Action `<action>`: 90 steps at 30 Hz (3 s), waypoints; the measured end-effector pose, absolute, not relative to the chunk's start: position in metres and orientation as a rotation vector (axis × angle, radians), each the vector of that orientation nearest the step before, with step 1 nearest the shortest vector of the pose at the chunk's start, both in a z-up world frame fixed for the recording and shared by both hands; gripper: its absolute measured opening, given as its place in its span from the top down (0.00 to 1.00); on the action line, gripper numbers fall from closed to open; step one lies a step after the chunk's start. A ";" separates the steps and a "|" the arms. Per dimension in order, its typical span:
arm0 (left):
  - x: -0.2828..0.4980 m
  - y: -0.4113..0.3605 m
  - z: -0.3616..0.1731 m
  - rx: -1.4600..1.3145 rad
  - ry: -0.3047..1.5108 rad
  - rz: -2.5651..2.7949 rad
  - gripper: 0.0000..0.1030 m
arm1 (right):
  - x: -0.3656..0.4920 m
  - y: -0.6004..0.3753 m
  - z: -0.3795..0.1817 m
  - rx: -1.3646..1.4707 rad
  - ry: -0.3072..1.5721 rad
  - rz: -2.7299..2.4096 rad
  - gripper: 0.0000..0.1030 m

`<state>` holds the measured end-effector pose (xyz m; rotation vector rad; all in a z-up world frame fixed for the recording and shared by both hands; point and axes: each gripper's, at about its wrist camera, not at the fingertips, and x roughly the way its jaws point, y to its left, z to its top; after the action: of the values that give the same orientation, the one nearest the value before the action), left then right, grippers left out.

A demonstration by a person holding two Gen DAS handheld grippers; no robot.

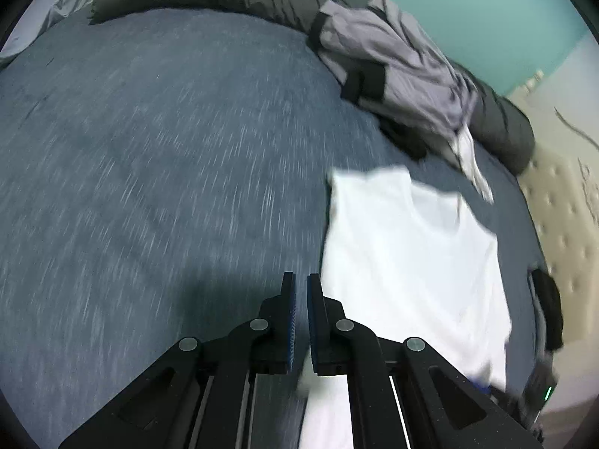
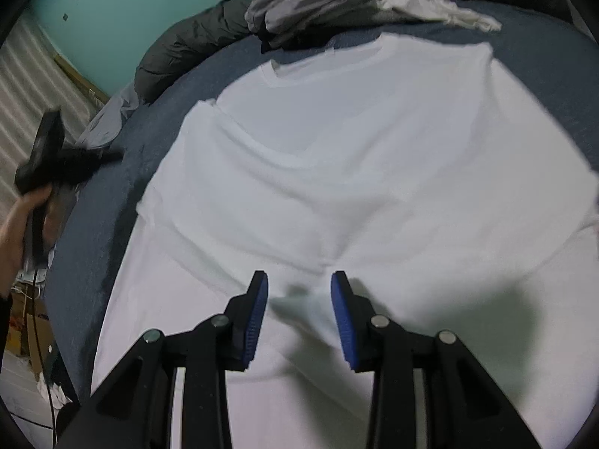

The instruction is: Fold clothes

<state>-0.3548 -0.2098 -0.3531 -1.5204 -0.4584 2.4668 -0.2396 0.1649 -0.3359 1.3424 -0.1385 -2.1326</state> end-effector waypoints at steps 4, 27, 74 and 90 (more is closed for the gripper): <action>-0.298 -0.217 -0.359 -1.566 -0.434 2.413 0.94 | -0.234 0.202 -0.309 1.334 -0.135 -2.182 0.66; -0.091 -0.203 -0.366 -1.690 -0.290 2.242 0.80 | -0.148 0.359 -0.290 1.537 -0.268 -2.125 0.59; -0.071 -0.217 -0.358 -1.670 -0.343 2.244 0.73 | -0.166 0.339 -0.320 1.629 -0.374 -2.201 0.74; -0.038 -0.193 -0.397 -1.832 -0.289 2.099 0.59 | -0.085 0.389 -0.302 1.710 -0.087 -2.077 0.58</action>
<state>-0.0378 -0.1927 -0.3972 -1.8316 -0.2887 2.0988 -0.0851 0.3892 -0.3019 1.7101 -0.0867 -2.0775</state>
